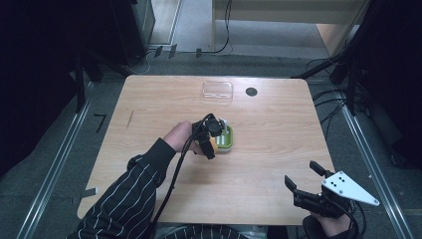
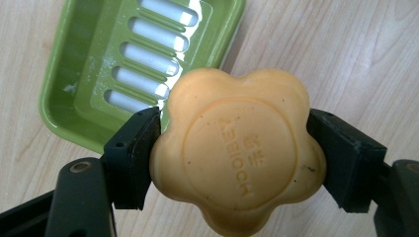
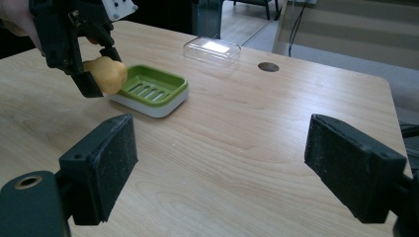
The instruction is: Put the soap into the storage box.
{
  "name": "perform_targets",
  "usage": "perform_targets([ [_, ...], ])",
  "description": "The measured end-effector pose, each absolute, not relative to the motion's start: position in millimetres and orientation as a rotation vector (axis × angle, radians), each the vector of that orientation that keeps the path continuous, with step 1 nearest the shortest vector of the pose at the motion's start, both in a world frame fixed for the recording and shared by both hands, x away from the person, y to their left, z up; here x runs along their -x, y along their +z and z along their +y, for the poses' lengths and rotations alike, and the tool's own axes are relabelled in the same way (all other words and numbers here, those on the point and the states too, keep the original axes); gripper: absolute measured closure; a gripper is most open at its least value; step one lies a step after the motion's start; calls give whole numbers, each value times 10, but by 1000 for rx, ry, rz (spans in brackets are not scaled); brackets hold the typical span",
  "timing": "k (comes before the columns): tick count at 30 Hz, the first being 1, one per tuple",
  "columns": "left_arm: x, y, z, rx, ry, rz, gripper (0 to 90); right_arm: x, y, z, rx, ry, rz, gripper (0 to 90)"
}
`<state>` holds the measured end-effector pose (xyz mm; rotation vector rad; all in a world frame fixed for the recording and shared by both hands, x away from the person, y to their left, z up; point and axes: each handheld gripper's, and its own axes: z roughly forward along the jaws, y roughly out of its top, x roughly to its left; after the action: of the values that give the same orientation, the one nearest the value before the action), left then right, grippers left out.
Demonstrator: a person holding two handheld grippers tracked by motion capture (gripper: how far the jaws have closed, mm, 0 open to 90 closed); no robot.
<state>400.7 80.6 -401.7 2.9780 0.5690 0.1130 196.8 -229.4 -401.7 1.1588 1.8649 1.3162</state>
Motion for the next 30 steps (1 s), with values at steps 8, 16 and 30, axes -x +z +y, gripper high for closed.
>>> perform_targets([
  [8, -4089, -3985, 802, -2966, 120, 573, 262, -1947, -4019, -2307, -1163, 1310, 1860, 134],
  [16, -4159, -3981, 777, -2959, 123, 573, 262, -1921, -4020, -2324, -1171, 1304, 1852, 134],
  [30, -4246, -3960, 771, -2952, 125, 577, 262, -1880, -4021, -2351, -1183, 1297, 1840, 135],
])
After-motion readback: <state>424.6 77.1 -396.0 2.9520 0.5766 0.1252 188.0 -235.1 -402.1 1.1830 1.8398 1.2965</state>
